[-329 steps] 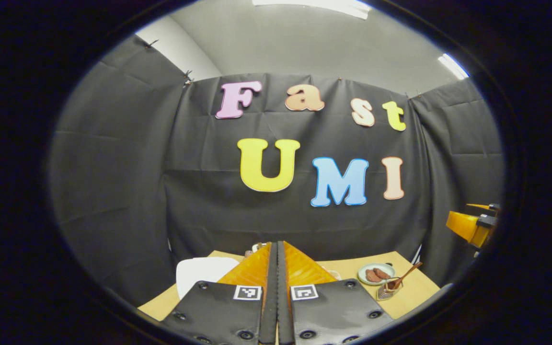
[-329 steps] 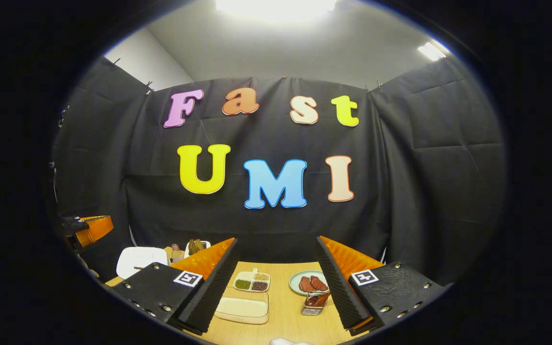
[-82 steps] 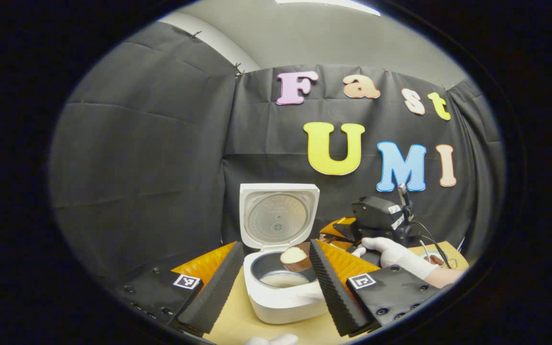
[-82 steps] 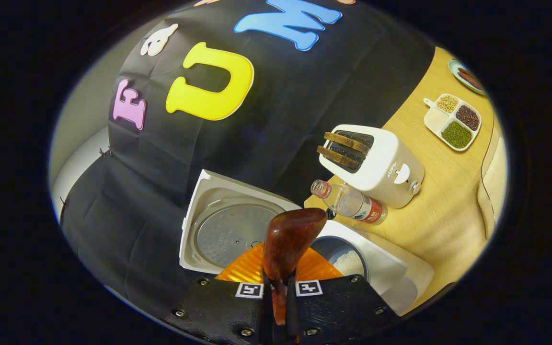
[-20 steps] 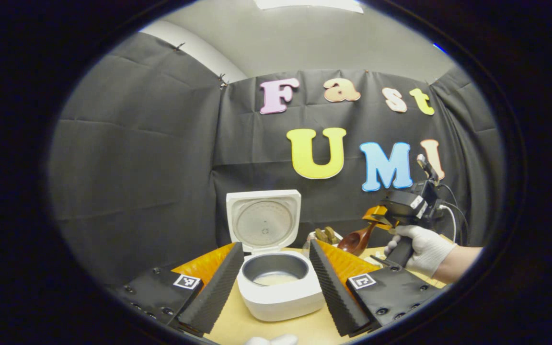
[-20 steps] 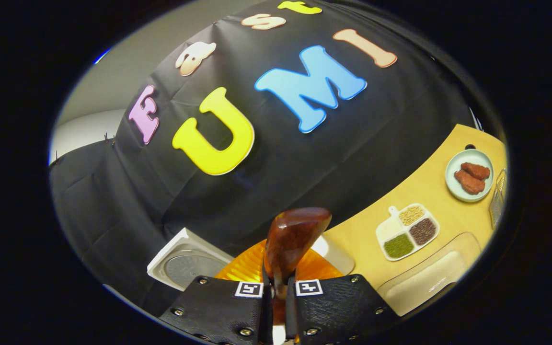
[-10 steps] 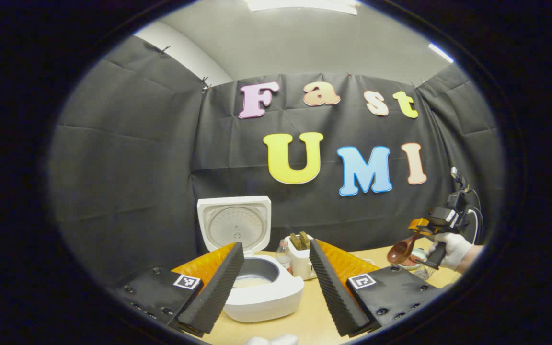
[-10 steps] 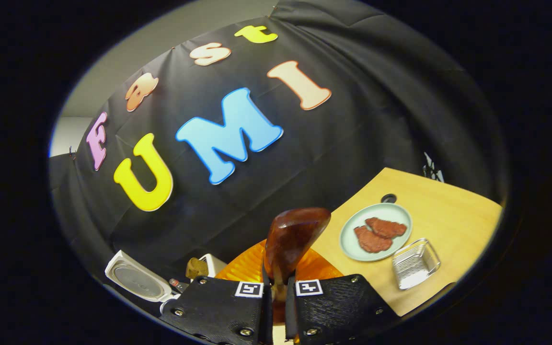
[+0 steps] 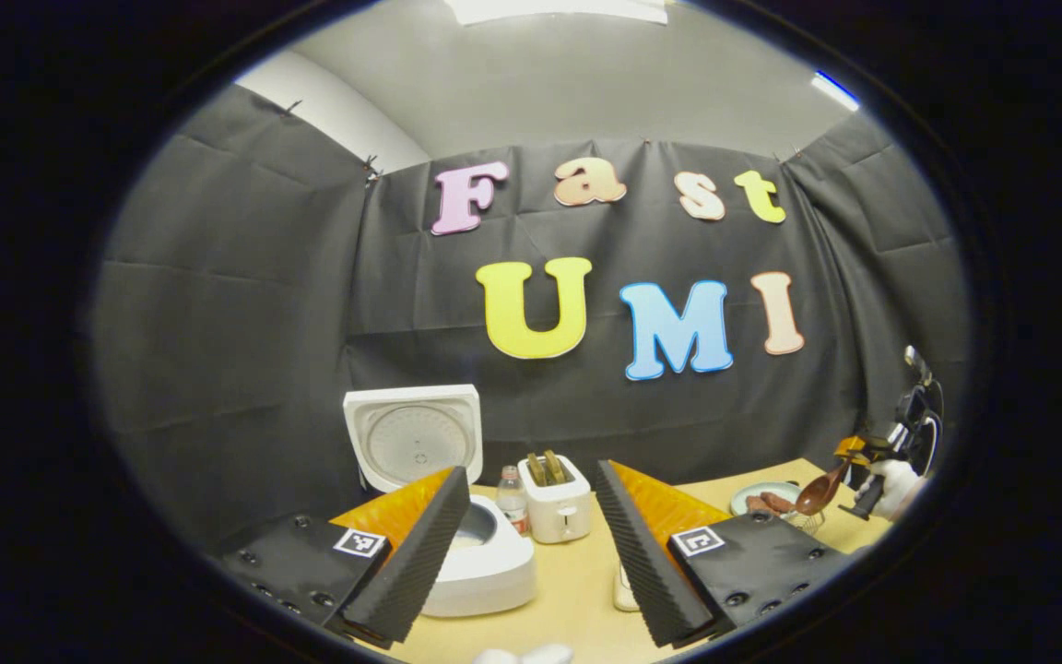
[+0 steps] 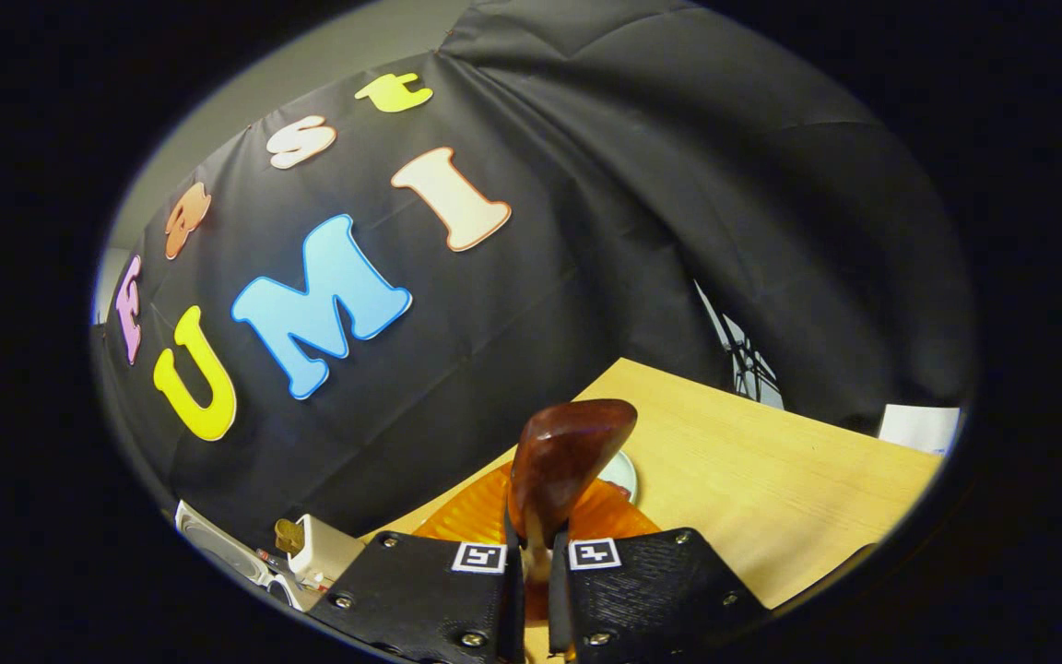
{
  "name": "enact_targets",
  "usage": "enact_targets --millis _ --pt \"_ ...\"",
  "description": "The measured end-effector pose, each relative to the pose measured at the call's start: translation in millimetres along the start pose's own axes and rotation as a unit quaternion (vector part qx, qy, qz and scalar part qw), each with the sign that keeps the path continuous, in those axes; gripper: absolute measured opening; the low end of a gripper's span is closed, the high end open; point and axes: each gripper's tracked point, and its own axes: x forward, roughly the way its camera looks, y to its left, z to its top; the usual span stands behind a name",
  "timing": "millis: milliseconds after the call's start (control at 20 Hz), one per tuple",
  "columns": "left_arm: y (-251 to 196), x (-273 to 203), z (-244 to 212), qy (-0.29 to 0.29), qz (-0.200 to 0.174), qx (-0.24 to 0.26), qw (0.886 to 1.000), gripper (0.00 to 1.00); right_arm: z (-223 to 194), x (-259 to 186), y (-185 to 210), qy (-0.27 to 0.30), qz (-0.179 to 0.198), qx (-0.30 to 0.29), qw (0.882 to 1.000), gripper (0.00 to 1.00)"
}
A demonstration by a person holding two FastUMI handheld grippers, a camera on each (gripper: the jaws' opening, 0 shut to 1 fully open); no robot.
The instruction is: Close the left gripper, press the button to open the rice cooker; take a wooden spoon from the chopstick holder with the right hand, scoop a spoonful of rice and pour it into the rice cooker, then put the wooden spoon back into the chopstick holder.
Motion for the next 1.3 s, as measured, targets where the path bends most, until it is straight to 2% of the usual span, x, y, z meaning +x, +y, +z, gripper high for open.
enact_targets --millis 250,500,700,950,1050,1100,1200,1250,1300 --pt "-21.1 2.4 3.5 0.003 0.006 0.017 1.0 0.95 -24.6 20.5 -27.0 0.027 -0.01 0.008 1.0 0.11" --pt "-37.6 6.0 3.4 0.007 0.004 0.028 1.0 0.96 -53.2 33.7 -39.0 0.049 -0.018 -0.006 0.999 0.1" --pt "-44.2 9.6 1.0 0.012 0.003 0.029 1.0 0.96 -77.7 43.9 -54.2 0.069 -0.039 -0.025 0.997 0.11" --pt "-43.3 14.7 1.1 0.015 0.0 0.032 0.999 0.99 -76.5 44.6 -56.4 0.069 -0.04 -0.024 0.996 0.1" --pt "-41.6 14.0 0.6 0.015 0.0 0.028 0.999 0.99 -76.3 41.9 -59.1 0.074 -0.043 -0.029 0.996 0.15" --pt "-40.9 13.9 0.8 0.016 -0.001 0.027 1.0 0.98 -73.8 39.2 -58.2 0.071 -0.04 -0.031 0.996 0.25" --pt "-40.8 14.3 1.5 0.016 -0.005 0.026 1.0 0.98 -62.9 28.1 -64.0 0.058 -0.054 -0.057 0.995 1.0" --pt "-39.8 14.8 2.5 0.015 -0.007 0.025 1.0 0.99 -49.9 18.2 -60.4 0.043 -0.052 -0.072 0.995 0.98" --pt "-37.6 14.5 3.0 0.014 -0.009 0.024 1.0 0.98 -39.4 9.3 -53.3 0.035 -0.045 -0.087 0.995 0.92"
